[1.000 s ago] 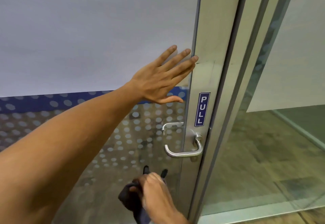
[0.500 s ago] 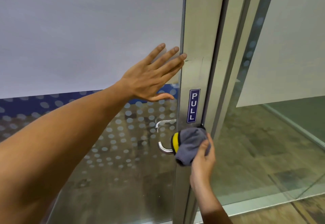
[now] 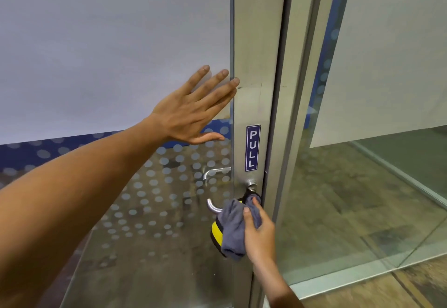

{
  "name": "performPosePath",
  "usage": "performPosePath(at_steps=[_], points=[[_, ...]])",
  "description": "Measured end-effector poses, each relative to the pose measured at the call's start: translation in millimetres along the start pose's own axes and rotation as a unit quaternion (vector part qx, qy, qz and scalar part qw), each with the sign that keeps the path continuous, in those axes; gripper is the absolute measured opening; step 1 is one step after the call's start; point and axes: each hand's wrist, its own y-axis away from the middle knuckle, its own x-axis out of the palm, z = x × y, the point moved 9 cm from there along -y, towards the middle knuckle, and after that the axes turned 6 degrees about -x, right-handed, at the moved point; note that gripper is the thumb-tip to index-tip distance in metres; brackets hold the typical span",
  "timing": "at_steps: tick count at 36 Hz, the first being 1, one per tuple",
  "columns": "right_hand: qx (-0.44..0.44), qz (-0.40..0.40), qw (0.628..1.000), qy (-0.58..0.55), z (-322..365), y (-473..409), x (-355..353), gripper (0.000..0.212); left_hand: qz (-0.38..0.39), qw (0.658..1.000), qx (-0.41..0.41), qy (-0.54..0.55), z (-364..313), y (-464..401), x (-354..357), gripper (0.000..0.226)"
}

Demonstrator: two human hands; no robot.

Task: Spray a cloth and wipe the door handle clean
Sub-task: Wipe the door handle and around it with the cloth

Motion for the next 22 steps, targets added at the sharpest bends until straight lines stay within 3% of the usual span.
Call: performPosePath(at_steps=[2,4,8,14,17,22], points=[[-0.013,0.057,0.996,0.069,6.2,-7.0,-15.9,0.028,0.003,1.000,0.002,-0.001,-0.3,-0.4,-0.2,0.105],[-0.059,0.057,0.979,0.188,20.4,-11.2,-37.4,0.024,0.006,1.000,0.003,-0.002,-0.4,-0.4,0.4,0.105],[-0.150,0.029,0.917,0.368,55.8,-21.8,-49.3,0.051,0.007,1.000,0.002,-0.004,-0.4,-0.6,-0.7,0.105],[-0.164,0.136,0.850,0.481,60.7,-42.6,3.5,0.025,0.012,1.000,0.005,-0.005,-0.2,-0.7,-1.4,0.105],[-0.117,0.150,0.856,0.481,51.7,-56.8,11.4,0.026,0.016,1.000,0.005,-0.001,-0.8,-0.7,0.1,0.106],[0.009,0.094,0.930,0.356,33.8,-73.3,-4.0,0.027,0.018,1.000,0.004,0.000,-0.2,-1.1,0.4,0.106]])
